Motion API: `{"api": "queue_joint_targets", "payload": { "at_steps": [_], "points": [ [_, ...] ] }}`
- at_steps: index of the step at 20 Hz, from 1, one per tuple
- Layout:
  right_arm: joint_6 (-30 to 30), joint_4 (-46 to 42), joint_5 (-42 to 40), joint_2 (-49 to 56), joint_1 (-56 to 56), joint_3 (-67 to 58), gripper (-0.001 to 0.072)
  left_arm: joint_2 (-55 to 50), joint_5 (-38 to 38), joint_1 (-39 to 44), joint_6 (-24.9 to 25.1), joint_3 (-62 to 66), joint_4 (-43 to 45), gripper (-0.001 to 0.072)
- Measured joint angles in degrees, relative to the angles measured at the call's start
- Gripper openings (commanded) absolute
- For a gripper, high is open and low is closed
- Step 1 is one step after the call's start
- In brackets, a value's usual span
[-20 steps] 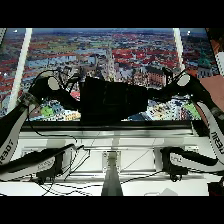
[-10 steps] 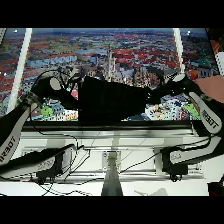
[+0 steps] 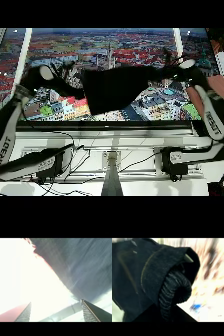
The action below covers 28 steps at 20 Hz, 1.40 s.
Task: Fold the clothes and pants, and hang the long-sleeved shirts on hangers.
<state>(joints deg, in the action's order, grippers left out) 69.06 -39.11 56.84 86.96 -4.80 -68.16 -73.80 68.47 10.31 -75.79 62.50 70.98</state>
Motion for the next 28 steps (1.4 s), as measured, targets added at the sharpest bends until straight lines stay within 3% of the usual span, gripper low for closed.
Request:
{"api": "queue_joint_targets", "payload": {
  "at_steps": [4, 8, 11, 12, 14, 18, 21, 23, 28],
  "points": [
    [15.15, -15.58, -0.92, -10.69, -10.25, -2.93, 0.0037, 6.29, 0.59, -3.52, 0.13, 7.63, 0.42, 0.0686],
    [28.81, -33.68, 5.09, -21.57, -25.38, -3.74, 0.0037, 13.0, 0.61, -5.38, 0.13, 10.19, 0.52, 0.0686],
    [35.17, -43.1, 11.21, -27.3, -38.95, -3.91, 0.0045, 15.87, 0.59, -5.81, 0.13, 10.8, 0.52, 0.0686],
    [36.48, -45.0, 13.6, -28.35, -43.23, -3.96, 0.0181, 16.37, 0.57, -5.88, 0.13, 10.88, 0.52, 0.0686],
    [38.14, -47.43, 18.58, -29.77, -51.56, -3.61, 0.0709, 16.92, 0.55, -5.97, 0.13, 11.02, 0.52, 0.0686],
    [39.87, -49.13, 23.34, -30.67, -59.63, -1.4, 0.0635, 17.31, 0.44, -6.01, 0.13, 11.13, 0.52, 0.0686],
    [38.36, -46.99, 22.6, -30.86, -56.57, -0.31, 0.0306, 17.42, 0.39, -6.03, 0.13, 11.13, 0.55, 0.0686],
    [35.26, -45.05, 20.55, -30.86, -49.92, 0.0, 0.004, 17.42, 0.39, -6.03, 0.13, 11.13, 0.55, 0.0686],
    [26.69, -43.32, 15.85, -30.91, -23.08, 0.28, 0.0036, 17.42, 0.39, -6.03, 0.11, 11.13, 0.55, 0.0686]
  ]
}}
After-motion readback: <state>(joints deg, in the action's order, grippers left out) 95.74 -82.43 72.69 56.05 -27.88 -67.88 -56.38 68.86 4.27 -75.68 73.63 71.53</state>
